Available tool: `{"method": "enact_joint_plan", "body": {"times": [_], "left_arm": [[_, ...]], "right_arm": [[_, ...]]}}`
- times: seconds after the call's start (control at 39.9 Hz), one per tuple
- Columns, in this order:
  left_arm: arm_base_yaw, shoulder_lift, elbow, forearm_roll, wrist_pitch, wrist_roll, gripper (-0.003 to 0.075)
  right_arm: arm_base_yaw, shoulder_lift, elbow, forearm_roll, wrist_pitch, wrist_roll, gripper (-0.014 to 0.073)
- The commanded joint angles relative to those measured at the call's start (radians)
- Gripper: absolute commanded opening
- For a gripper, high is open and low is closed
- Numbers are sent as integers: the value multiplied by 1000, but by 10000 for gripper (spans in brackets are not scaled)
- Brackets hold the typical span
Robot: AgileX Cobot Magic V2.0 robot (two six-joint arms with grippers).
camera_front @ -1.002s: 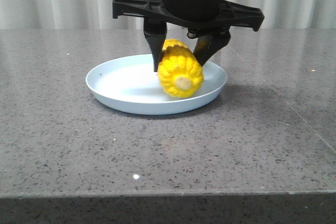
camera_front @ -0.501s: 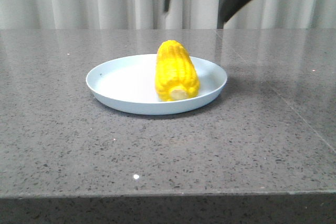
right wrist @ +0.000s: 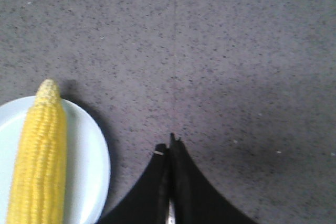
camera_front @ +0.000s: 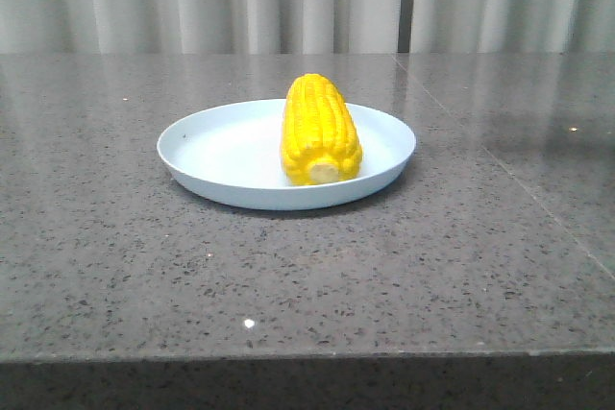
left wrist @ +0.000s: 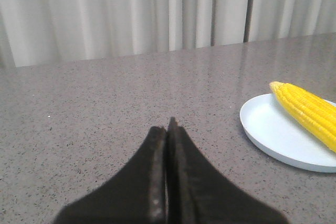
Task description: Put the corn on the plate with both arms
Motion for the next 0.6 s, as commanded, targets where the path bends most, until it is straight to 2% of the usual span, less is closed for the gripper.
{"method": "enact_joint_plan", "body": {"times": [0.0, 0.13, 0.28, 0.58], "left_arm": [[-2, 11, -26, -2, -84, -6, -20], [-2, 11, -26, -2, -84, -6, -20], [-2, 11, -26, -2, -84, -6, -20], [-2, 11, -26, -2, -84, -6, -20]], "right_arm": [[-62, -77, 15, 22, -20, -106, -111], [-122, -167, 126, 99, -67, -230, -113], [-122, -329, 344, 94, -217, -286, -113], [-122, -704, 792, -7, -539, -293, -113]]}}
